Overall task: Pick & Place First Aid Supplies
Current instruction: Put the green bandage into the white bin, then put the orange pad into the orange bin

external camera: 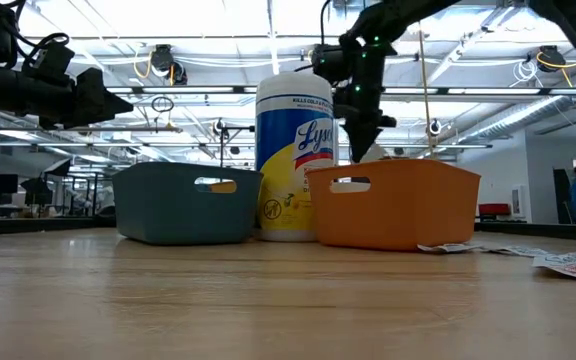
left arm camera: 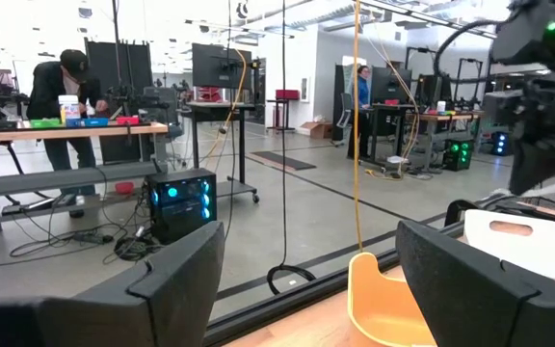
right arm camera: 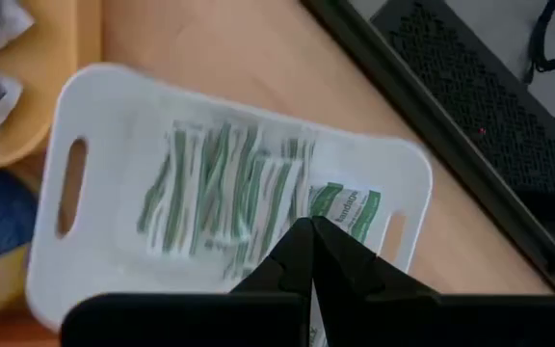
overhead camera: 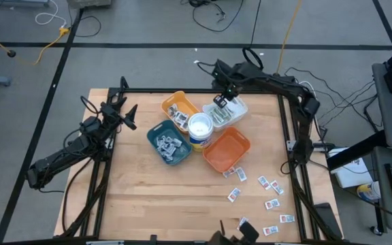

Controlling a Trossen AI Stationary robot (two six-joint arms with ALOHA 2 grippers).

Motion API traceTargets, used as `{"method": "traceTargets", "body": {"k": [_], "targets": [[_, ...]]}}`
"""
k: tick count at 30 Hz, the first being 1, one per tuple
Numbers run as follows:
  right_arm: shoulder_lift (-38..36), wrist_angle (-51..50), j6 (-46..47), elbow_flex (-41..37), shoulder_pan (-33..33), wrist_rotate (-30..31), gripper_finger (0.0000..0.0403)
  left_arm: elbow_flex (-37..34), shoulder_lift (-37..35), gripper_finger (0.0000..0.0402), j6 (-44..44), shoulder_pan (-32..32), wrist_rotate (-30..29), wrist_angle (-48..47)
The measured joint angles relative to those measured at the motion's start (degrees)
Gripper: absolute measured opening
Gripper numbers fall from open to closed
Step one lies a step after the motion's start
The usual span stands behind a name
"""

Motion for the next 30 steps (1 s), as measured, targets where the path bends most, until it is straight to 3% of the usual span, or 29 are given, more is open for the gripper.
{"method": "traceTargets", "body": {"k": [8,18,23,30], "targets": [[4.32,5.38,0.11,-4.37,-0.22,0.39,0.0,0.0,-0.02,0.0308,0.0,-0.02,0.0,0.0],[4.52,13.98,1.23,-13.41,-0.42,0.15,0.0013,0.0,-0.02,0.0308,0.0,-0.01,0.0,-0.01],[4.52,14.28,1.77,-13.46,-0.76,-5.41,0.0081,0.0,-0.02,0.0308,0.0,0.0,0.0,0.0],[3.58,12.54,2.19,-13.48,-0.66,-2.42,0.0202,0.0,-0.02,0.0308,0.0,-0.02,0.0,0.0]]}}
